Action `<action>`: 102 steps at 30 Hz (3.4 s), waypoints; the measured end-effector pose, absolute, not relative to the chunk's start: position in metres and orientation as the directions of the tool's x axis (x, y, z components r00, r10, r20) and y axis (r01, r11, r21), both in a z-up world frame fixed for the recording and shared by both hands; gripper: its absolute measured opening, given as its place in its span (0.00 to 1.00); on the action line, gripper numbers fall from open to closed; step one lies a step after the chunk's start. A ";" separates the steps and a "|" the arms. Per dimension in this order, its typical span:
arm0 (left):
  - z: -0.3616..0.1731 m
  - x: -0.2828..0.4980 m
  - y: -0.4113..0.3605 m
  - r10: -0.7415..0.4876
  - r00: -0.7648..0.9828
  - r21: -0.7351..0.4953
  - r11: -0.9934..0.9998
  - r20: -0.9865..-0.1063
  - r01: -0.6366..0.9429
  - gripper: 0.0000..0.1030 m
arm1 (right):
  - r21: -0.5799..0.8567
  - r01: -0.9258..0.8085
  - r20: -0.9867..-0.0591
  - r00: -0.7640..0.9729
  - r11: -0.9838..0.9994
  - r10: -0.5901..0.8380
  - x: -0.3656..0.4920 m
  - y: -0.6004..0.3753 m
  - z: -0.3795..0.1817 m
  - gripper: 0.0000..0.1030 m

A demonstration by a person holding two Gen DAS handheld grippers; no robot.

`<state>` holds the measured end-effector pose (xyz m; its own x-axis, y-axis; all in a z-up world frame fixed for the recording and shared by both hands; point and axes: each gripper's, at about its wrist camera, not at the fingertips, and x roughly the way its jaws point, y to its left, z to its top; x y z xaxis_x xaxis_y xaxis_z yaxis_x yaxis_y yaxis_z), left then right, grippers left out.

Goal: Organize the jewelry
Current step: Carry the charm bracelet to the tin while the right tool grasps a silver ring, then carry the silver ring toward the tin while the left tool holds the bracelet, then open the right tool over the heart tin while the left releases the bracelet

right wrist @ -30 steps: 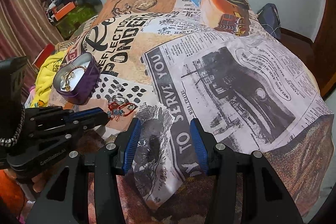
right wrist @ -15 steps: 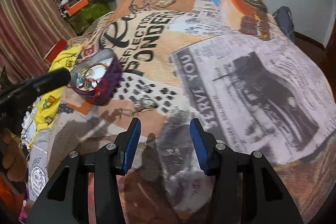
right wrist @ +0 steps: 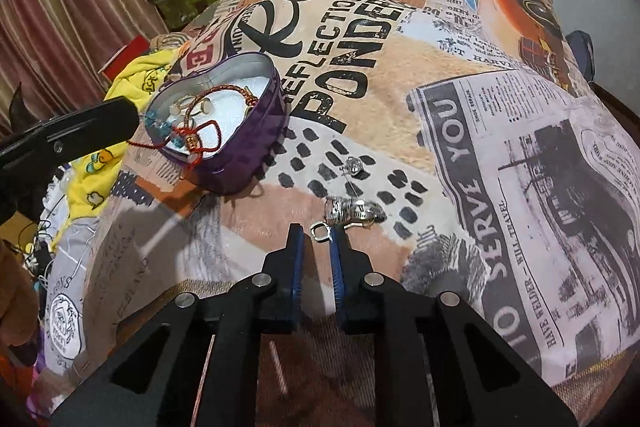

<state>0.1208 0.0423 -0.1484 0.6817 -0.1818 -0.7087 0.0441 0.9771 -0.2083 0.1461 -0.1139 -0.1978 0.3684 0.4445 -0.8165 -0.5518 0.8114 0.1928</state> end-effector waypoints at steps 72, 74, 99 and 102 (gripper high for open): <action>-0.107 0.122 0.091 -0.098 0.783 -0.201 0.979 -0.614 -0.035 0.05 | 0.216 -0.612 -0.653 0.489 0.760 0.579 0.149 -0.069 -0.115 0.09; -0.113 0.126 0.094 -0.102 0.772 -0.211 0.977 -0.627 -0.043 0.05 | 0.215 -0.616 -0.661 0.480 0.758 0.577 0.151 -0.065 -0.118 0.09; -0.142 0.142 0.100 -0.101 0.704 -0.194 0.980 -0.703 -0.053 0.11 | 0.151 -0.638 -0.733 0.440 0.755 0.518 0.160 -0.043 -0.151 0.09; -0.141 0.137 0.105 -0.080 0.709 -0.186 0.980 -0.701 -0.074 0.21 | 0.138 -0.640 -0.739 0.442 0.756 0.509 0.159 -0.041 -0.152 0.09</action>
